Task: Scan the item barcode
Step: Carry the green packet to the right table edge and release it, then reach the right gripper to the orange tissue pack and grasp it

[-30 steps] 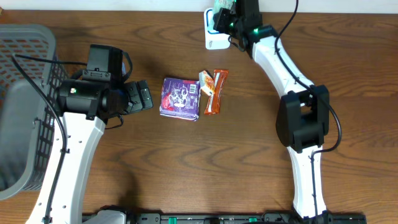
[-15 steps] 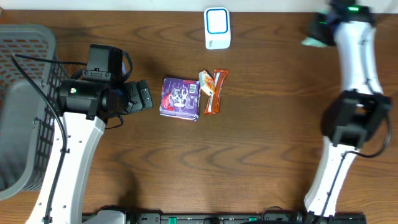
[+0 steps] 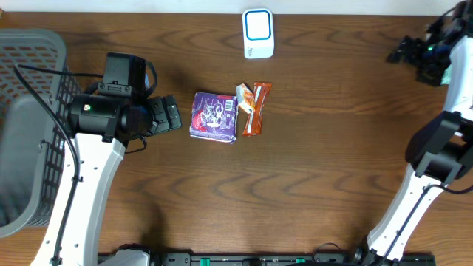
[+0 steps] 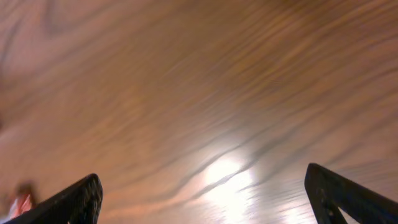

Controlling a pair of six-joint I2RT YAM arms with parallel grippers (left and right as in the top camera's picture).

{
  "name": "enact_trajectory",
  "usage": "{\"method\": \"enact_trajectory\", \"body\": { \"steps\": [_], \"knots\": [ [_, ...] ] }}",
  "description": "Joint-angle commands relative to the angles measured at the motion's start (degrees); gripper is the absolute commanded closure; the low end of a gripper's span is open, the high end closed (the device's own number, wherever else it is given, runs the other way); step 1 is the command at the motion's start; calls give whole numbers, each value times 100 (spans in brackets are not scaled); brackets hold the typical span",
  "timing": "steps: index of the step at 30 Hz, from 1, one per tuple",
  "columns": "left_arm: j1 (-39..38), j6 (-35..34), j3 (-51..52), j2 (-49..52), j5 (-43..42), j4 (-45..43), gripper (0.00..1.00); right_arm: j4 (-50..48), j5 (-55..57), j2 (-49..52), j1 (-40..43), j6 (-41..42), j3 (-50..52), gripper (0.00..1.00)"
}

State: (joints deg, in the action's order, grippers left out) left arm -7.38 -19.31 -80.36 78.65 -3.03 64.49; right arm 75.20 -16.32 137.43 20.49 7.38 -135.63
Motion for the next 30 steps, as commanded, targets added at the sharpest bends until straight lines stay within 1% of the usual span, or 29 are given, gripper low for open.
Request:
{"method": "enact_trajectory", "body": {
  "steps": [1, 4, 8, 12, 16, 18, 21, 22, 23, 26, 30],
  "knots": [
    [20, 13, -33, 7, 52, 20, 2, 514, -1200, -37, -518, -601, -22, 1],
    [20, 13, -33, 7, 52, 20, 2, 1176, -1733, -37, -1003, -970, -22, 1],
    [20, 13, -33, 7, 55, 20, 2, 1762, -1569, -37, -1779, -1137, -20, 1],
    [20, 11, -33, 7, 55, 20, 2, 1867, -1261, -37, -2605, -1130, -20, 1],
    [20, 13, -33, 7, 52, 17, 2, 1613, -1128, -37, -3405, -1084, -20, 1],
    [20, 13, -33, 7, 52, 20, 2, 1375, -901, -37, -3768, -841, -20, 1],
    [20, 13, -33, 7, 52, 17, 2, 970, -188, -37, -4247, -114, -20, 1],
    [20, 13, -33, 7, 55, 20, 2, 719, 142, -37, -4472, 256, -20, 1],
    [20, 11, -33, 7, 52, 17, 2, 584, 245, -37, -4566, 389, -20, 1],
    [20, 13, -33, 7, 55, 20, 2, 212, 503, -37, -4802, 767, -20, 6],
    [20, 13, -33, 9, 52, 20, 2, 2, 1309, -22, -5007, 1311, -9, 19]
  ]
}}
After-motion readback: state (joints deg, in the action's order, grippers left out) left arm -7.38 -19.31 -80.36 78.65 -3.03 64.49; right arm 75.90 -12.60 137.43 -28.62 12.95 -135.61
